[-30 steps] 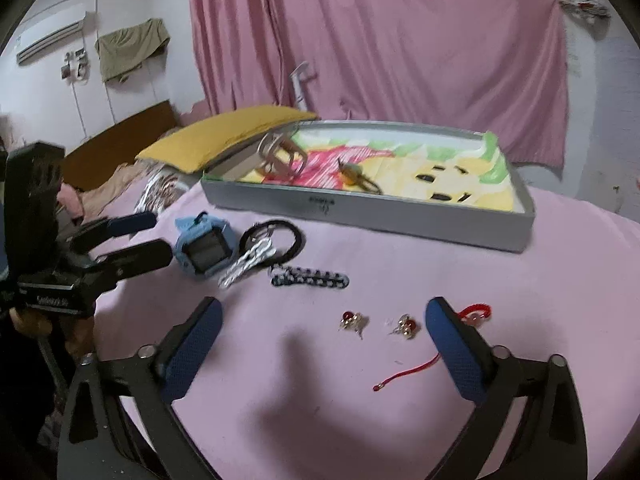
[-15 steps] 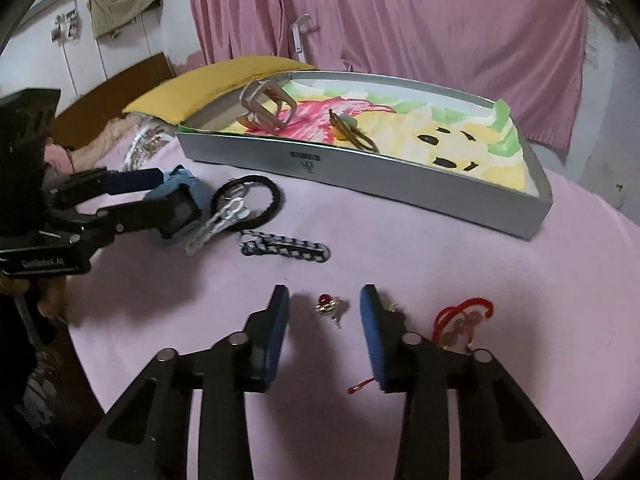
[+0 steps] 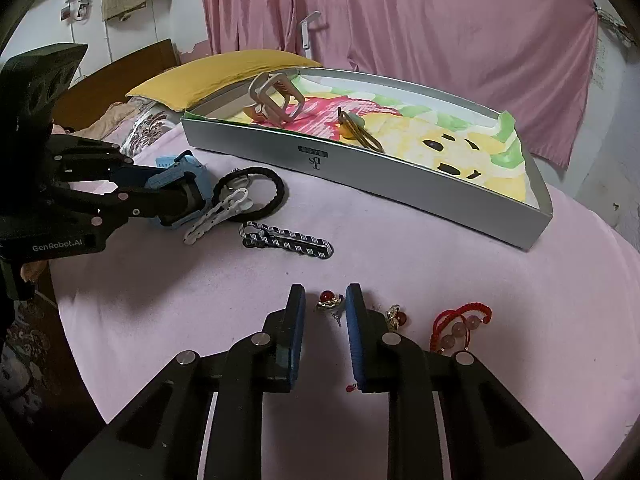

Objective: Organize jewelry
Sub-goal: 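Grasp the blue smartwatch with the left tool while the right tool grasps an earring, then lower the watch and earring into the tray and open both tools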

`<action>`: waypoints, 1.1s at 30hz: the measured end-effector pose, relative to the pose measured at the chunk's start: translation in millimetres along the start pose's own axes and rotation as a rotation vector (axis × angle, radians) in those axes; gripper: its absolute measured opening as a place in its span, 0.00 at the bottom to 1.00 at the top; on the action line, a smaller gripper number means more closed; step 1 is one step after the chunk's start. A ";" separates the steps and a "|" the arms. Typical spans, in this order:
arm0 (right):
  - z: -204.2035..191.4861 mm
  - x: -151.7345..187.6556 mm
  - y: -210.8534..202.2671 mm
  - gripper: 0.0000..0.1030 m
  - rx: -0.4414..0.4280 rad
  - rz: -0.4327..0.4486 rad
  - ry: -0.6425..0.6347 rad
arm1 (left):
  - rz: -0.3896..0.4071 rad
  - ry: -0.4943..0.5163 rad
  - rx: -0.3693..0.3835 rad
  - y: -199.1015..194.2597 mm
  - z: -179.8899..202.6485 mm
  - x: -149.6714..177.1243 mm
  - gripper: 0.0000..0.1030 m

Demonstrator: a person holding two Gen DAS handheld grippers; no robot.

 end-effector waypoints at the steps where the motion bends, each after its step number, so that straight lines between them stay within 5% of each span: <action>1: 0.2 -0.1 0.5 0.18 0.000 0.000 0.001 | 0.000 -0.005 0.004 -0.2 -0.3 0.2 0.19; 15: -6.6 -3.5 -4.5 0.11 -0.052 0.041 0.000 | 0.131 -0.113 0.082 -14.2 -2.9 5.9 0.16; 25: -17.8 -60.2 -63.6 0.11 0.002 0.339 -0.021 | 0.373 -0.192 0.050 -57.2 -19.2 -30.1 0.16; 33: -21.8 -112.0 -95.4 0.11 0.030 0.542 0.009 | 0.577 -0.230 -0.048 -81.5 -31.3 -74.2 0.16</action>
Point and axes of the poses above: each gripper's, at about its wrist camera, not at the fingertips, and y roughly the way its jaws point, z to its right, x to its underside, the point moved 9 cm from there along y, roughly the way its jaws point, and after that the axes turned 8 degrees about -z, right-handed, at the moved point
